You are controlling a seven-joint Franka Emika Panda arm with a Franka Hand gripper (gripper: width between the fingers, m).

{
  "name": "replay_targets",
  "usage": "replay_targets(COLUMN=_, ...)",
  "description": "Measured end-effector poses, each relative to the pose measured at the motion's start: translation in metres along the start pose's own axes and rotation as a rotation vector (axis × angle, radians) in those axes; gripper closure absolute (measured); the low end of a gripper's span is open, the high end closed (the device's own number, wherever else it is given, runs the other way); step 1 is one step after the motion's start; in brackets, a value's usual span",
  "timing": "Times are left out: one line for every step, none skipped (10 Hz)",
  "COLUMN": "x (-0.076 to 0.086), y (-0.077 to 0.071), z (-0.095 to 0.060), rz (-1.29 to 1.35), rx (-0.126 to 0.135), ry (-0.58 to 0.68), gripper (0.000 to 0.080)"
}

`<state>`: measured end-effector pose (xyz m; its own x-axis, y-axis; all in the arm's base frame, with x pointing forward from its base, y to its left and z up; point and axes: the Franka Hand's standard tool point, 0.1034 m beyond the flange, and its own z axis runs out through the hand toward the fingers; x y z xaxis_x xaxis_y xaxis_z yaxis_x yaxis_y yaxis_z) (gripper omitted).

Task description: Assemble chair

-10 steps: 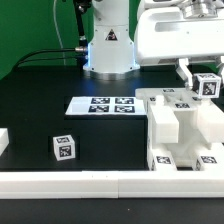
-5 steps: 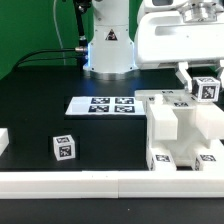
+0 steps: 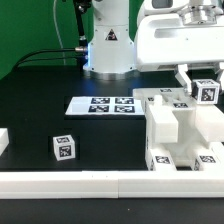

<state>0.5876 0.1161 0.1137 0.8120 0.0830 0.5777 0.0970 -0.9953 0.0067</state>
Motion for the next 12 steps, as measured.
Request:
replay_targets(x=-0.001, y=0.0, z=0.0, rz=0.0, rx=0.0, ry=-0.003, gripper=0.0512)
replay_targets(x=-0.001, y=0.0, z=0.0, rz=0.0, rx=0.0, ry=-0.004, gripper=0.0336)
replay_targets(x=-0.001, y=0.0, z=0.0, rz=0.0, rx=0.0, ry=-0.004, gripper=0.0198)
replay_targets(x=-0.001, y=0.0, z=0.0, rz=0.0, rx=0.0, ry=-0.004, gripper=0.0198)
replay_targets(x=-0.002, y=0.0, z=0.001, rz=0.001, rx=0.002, ry=-0.014, gripper=0.016)
replay_targets(x=-0.005, y=-0.003, z=0.0, rz=0.005, rx=0.015, ry=-0.062, gripper=0.0151)
replay_targets(x=0.0, y=-0.006, z=-0.006, rz=0.017, rx=0.032, ry=-0.113, gripper=0.0151)
replay_targets(x=0.003, y=-0.012, z=-0.012, rz=0.038, rx=0.057, ry=-0.205, gripper=0.015)
replay_targets(x=0.014, y=-0.017, z=-0.017, rz=0.065, rx=0.078, ry=-0.312, gripper=0.015)
replay_targets(x=0.023, y=-0.014, z=-0.013, rz=0.068, rx=0.077, ry=-0.338, gripper=0.015)
replay_targets(x=0.013, y=-0.014, z=-0.012, rz=0.07, rx=0.086, ry=-0.436, gripper=0.015)
replay_targets(x=0.013, y=-0.008, z=-0.011, rz=0.064, rx=0.09, ry=-0.515, gripper=0.015)
